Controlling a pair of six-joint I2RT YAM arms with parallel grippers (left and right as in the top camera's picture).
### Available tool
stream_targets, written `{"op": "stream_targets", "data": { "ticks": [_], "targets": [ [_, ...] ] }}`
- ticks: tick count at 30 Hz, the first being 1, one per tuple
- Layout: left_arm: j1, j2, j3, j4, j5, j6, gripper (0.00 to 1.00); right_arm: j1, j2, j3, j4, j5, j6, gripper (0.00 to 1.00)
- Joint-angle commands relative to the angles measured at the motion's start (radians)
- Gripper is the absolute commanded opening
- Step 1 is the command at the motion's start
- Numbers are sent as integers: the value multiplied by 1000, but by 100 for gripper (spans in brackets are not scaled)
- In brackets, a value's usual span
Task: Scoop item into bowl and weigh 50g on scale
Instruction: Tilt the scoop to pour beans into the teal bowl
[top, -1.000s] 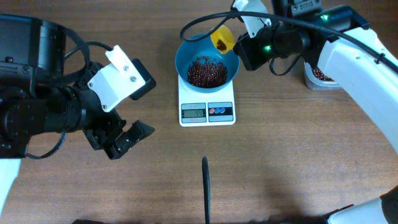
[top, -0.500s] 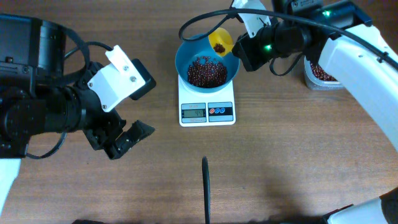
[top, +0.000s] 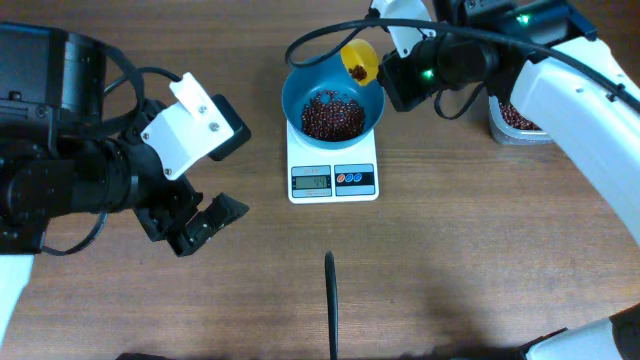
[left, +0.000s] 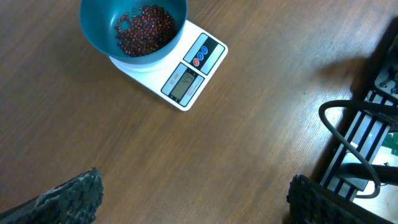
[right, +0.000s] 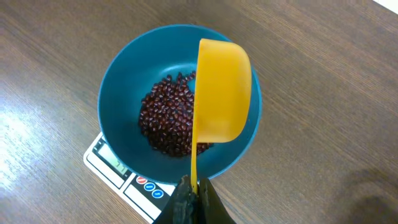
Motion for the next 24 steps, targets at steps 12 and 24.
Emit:
{"op": "stream_targets", "data": {
  "ticks": [12,24],
  "targets": [
    [5,1,19,1,18,16,99,62,19,40,-11,127,-6,4],
    [5,1,19,1,18,16,99,68,19,40,-10,124,-6,4]
  ]
}}
